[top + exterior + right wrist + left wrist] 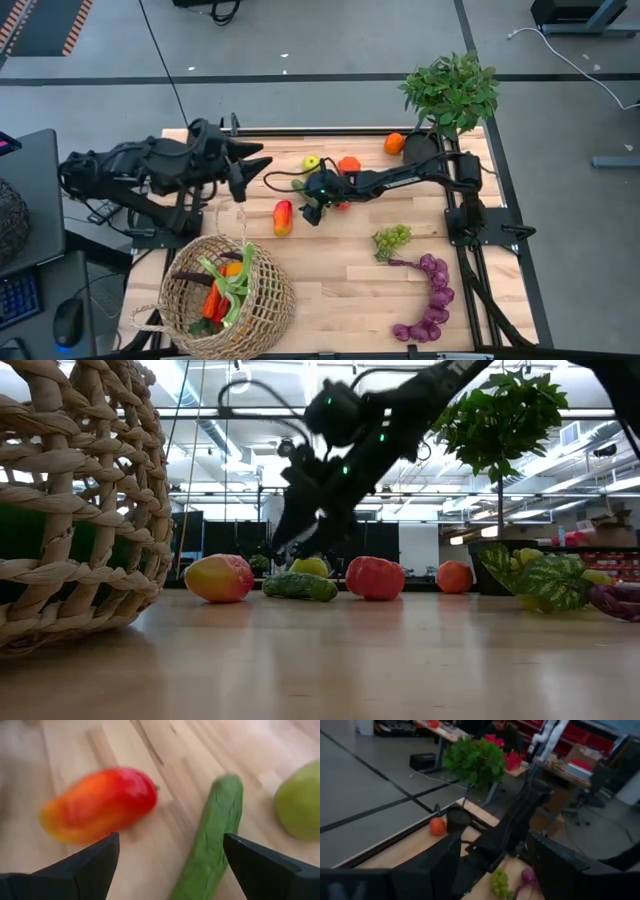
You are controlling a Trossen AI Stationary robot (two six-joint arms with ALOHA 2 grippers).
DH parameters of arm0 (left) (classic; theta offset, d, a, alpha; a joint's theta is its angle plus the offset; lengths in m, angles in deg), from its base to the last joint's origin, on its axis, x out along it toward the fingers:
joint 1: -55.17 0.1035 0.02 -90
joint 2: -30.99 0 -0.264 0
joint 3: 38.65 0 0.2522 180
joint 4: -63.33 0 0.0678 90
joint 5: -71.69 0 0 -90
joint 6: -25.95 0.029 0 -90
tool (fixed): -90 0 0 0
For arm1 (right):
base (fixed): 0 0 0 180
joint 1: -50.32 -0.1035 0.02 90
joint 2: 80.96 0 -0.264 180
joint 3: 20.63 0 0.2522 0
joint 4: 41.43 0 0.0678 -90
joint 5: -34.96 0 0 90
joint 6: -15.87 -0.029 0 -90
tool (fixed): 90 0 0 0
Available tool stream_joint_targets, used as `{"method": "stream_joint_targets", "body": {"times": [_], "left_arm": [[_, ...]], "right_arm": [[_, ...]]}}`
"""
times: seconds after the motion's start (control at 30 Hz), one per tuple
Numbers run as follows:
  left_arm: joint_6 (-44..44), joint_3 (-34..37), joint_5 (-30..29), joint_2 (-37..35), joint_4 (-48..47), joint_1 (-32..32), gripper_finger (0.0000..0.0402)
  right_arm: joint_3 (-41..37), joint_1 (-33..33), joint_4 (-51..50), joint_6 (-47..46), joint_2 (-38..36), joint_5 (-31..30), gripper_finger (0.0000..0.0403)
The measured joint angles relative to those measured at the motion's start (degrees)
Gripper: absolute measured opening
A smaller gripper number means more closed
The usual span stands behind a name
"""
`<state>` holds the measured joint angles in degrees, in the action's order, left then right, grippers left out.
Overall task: Build produce basket
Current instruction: Put the cucumber into the basket
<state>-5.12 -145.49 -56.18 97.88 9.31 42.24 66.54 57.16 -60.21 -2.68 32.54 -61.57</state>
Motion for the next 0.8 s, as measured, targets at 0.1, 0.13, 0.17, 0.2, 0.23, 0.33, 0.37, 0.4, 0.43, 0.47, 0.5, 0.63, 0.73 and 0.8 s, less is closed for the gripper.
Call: {"method": "stream_joint_targets", "body": {"times": [0.1,0.13,0.17,0.2,0.23,0.33,0.37,0.4,0.43,0.47,0.5,0.63,0.73,0.8], "left_arm": [[0.05,0.09,0.38,0.29,-0.57,1.00,0.0232],[0.10,0.08,0.45,0.25,-0.39,1.29,0.0232],[0.27,0.07,0.51,0.22,-0.49,1.54,0.0231],[0.53,0.07,0.53,0.23,-0.58,1.73,0.0231],[0.91,0.07,0.62,0.23,-0.78,1.99,0.0231],[2.08,0.07,0.64,0.23,-1.28,2.97,0.0231],[1.89,0.07,0.64,0.23,-1.57,3.25,0.0231],[1.79,0.07,0.64,0.23,-1.69,3.49,0.0231],[1.97,0.07,0.61,0.23,-2.07,3.69,0.0231],[2.31,0.07,0.62,0.25,-2.69,3.84,0.0231],[2.86,0.07,0.60,0.23,-3.39,3.92,0.0231],[3.21,0.07,0.66,0.25,-4.70,3.87,0.0231],[3.26,0.09,0.66,0.09,-4.44,3.87,0.0231],[3.26,0.07,0.64,-0.06,-4.44,3.89,0.0231]], "right_arm": [[0.00,0.35,-2.10,0.79,0.90,-0.08,0.0355],[0.00,0.38,-3.52,0.67,0.90,-0.29,0.0353],[0.00,0.42,-4.30,0.38,0.86,-0.60,0.0352],[0.00,0.49,-4.50,0.28,0.86,-1.11,0.0351],[0.00,0.49,-4.84,0.26,0.86,-1.79,0.0349],[0.00,0.54,-6.15,-1.46,0.84,-2.58,0.0348],[0.00,0.54,-6.22,-2.91,0.84,-2.56,0.0348],[0.00,0.54,-6.15,-4.23,0.84,-2.60,0.0348],[0.01,0.54,-6.08,-5.18,1.00,-2.91,0.0348],[0.11,0.54,-5.72,-5.76,1.55,-3.46,0.0348],[0.11,0.54,-5.84,-6.45,1.94,-3.58,0.0348],[-0.01,0.37,-6.51,-10.15,4.18,-2.05,0.0348],[0.29,0.00,-6.14,-14.04,4.85,-0.57,0.0348],[0.35,-0.57,-6.24,-14.96,4.93,-2.08,0.0348]]}}
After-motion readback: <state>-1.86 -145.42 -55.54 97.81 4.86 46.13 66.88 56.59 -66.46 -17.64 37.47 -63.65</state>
